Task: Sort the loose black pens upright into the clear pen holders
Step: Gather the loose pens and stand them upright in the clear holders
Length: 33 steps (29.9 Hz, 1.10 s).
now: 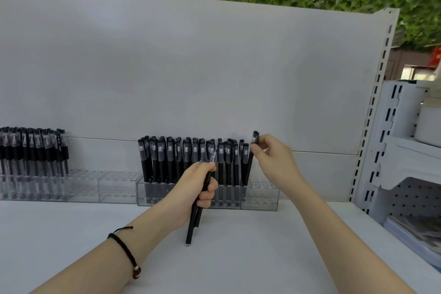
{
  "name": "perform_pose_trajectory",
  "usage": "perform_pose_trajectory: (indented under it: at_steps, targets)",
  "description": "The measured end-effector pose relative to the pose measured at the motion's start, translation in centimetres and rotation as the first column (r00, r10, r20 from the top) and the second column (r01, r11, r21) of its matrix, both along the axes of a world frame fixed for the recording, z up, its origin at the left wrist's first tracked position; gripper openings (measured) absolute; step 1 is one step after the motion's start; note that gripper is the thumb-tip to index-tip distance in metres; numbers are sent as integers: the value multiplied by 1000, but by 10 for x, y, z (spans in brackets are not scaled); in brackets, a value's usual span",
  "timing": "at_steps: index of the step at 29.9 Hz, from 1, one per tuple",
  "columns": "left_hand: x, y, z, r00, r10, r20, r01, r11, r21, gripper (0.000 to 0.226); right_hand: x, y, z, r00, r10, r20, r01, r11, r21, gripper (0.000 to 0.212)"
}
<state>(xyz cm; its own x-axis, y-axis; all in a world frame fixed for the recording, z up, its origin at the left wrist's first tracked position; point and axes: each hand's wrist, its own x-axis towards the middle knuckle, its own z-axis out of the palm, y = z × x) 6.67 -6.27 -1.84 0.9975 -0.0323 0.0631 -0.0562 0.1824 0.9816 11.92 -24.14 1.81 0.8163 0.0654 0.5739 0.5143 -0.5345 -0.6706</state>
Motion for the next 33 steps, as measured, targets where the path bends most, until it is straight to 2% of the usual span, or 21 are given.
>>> perform_pose_trajectory:
  at_steps: [2,8,12,15,18,22,26,28,30,31,33]
  targets:
    - [1,0,1,1000,-11,-28,10,999,-32,14,0,0,-3,998,-16,-66,8,993,-121,4]
    - [3,0,1,999,-23,-22,21,996,-90,9,-2,-3,-1,986,29,-164,-29,1000,1,13]
    - [-4,-3,-2,995,-64,74,63,998,15,15,-4,-2,-3,982,13,-188,-27,997,-72,29]
    - [-8,-4,-3,983,-125,134,113,989,94,21,-8,1,-4,994,-57,-96,43,988,-145,39]
    - [-9,-5,-2,973,-153,171,133,984,121,27,-19,7,5,999,36,-17,-37,998,-54,32]
    - [-11,-7,-1,964,-182,196,163,981,109,25,-34,18,11,950,282,-132,-283,959,15,19]
    - [-10,-7,-3,979,-119,167,106,991,85,24,-31,17,14,904,382,-193,-334,912,239,11]
    - [-9,-5,-3,989,-24,145,7,993,118,30,-25,10,20,916,371,-156,-272,856,439,12]
    - [-8,-2,-3,986,57,154,-79,988,136,36,-19,-1,27,946,318,-64,-211,750,627,11]
    - [-7,0,-3,983,83,163,-106,985,135,38,-15,-7,29,967,254,-15,-180,724,666,8]
    - [-5,2,-1,982,101,159,-118,988,102,41,-7,-18,28,998,40,55,-66,780,623,5]
